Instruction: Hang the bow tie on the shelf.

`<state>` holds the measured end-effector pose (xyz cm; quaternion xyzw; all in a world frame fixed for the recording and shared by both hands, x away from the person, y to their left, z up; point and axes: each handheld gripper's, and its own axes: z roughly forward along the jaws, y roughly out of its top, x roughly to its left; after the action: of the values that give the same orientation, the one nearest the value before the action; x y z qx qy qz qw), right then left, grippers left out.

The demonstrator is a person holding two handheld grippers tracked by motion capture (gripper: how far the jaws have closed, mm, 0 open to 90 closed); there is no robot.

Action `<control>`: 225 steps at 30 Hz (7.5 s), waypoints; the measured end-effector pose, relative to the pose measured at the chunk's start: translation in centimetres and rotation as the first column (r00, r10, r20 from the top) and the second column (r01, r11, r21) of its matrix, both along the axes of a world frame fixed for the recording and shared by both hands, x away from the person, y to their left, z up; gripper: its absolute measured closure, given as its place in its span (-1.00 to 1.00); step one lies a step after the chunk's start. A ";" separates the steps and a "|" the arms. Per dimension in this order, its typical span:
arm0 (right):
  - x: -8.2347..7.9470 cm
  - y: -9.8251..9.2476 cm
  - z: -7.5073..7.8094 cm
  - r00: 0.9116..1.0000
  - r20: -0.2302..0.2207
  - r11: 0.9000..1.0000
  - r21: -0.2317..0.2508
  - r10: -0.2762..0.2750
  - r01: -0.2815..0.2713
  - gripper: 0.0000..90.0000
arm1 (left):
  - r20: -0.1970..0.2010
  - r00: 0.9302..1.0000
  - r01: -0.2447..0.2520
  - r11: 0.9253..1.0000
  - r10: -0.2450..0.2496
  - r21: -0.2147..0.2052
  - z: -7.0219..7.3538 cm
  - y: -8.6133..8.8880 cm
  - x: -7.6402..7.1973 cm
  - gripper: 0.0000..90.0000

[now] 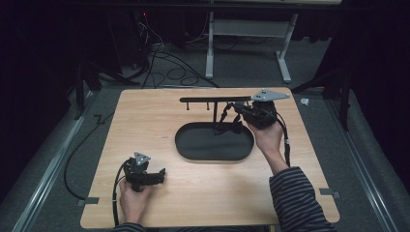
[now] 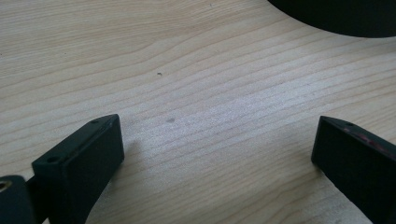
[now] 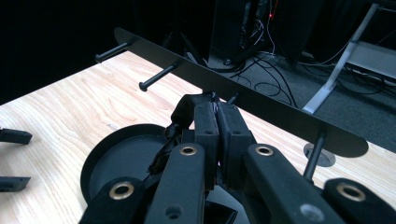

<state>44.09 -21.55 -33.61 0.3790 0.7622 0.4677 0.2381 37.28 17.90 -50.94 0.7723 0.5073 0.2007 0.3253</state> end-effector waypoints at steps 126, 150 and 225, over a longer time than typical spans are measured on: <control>-4.2 -8.3 -1.9 0.989 -0.067 0.988 0.071 -0.135 0.140 0.57 | 0.001 1.000 0.001 1.000 -0.001 -0.001 0.0 0.0 0.0 -0.93; -6.5 -10.8 -3.0 0.983 -0.078 0.981 0.090 -0.165 0.172 0.57 | 0.003 1.000 0.001 1.000 -0.001 -0.001 0.0 0.0 0.0 -0.92; -11.0 -10.8 -9.3 0.973 -0.176 0.974 0.146 -0.149 0.175 0.55 | 0.005 1.000 0.003 1.000 -0.003 -0.002 0.0 0.0 -0.1 -0.91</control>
<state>33.09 -32.36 -42.96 0.4951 0.7057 0.4736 0.1807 37.21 17.91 -50.94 0.7724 0.5054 0.2017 0.3277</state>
